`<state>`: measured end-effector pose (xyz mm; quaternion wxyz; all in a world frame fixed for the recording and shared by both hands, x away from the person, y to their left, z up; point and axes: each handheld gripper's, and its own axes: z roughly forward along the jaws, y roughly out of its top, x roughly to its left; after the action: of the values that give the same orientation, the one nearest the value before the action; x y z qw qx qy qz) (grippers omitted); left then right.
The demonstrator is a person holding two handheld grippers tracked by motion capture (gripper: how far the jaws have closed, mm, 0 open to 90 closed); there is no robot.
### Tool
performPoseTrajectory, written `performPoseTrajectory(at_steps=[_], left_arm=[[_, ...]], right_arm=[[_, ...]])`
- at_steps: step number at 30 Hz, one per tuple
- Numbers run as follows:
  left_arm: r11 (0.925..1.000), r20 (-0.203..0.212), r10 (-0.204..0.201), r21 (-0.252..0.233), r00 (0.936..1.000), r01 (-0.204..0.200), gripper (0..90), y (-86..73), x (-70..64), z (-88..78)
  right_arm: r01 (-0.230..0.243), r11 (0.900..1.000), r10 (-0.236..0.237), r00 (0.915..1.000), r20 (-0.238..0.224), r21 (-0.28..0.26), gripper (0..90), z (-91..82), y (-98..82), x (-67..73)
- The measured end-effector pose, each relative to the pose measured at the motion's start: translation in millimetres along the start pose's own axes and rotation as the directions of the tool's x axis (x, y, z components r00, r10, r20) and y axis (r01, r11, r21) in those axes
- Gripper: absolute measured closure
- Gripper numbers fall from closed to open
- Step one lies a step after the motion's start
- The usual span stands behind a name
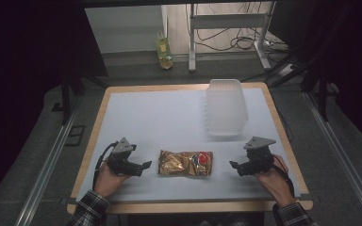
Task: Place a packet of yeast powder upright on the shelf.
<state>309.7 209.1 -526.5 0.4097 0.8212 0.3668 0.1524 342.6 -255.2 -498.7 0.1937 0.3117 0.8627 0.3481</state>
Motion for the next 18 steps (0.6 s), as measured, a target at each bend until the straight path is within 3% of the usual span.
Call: performPoseTrajectory(at_steps=[2, 9, 12, 18], left_arm=[[1.0, -0.004, 0.003, 0.004, 1.0, -0.003, 5.5, -0.5, 0.3, 0.4], [1.0, 0.004, -0.005, 0.006, 1.0, 0.005, 4.5, 0.0, 0.4, 2.2], [0.9998, -0.003, -0.007, 0.018, 1.0, 0.007, 5.0, 1.2, -0.5, 4.6], [0.999, 0.015, -0.038, -0.022, 0.9992, 0.038, 12.2, 1.7, 1.4, 0.5]], right_arm=[[-0.023, 1.0, 0.022, 0.9992, -0.034, -0.006, 0.6, 2.7, -1.9, -4.0], [-0.027, 1.0, 0.027, 0.9986, -0.045, 0.004, 0.4, 4.5, -4.1, -6.5], [-0.007, 1.0, 0.007, 0.999, -0.044, 0.015, 0.6, 6.1, -3.9, -4.9], [0.002, 1.0, -0.001, 0.9993, -0.038, 0.031, 1.0, 6.6, -2.2, -2.7]])
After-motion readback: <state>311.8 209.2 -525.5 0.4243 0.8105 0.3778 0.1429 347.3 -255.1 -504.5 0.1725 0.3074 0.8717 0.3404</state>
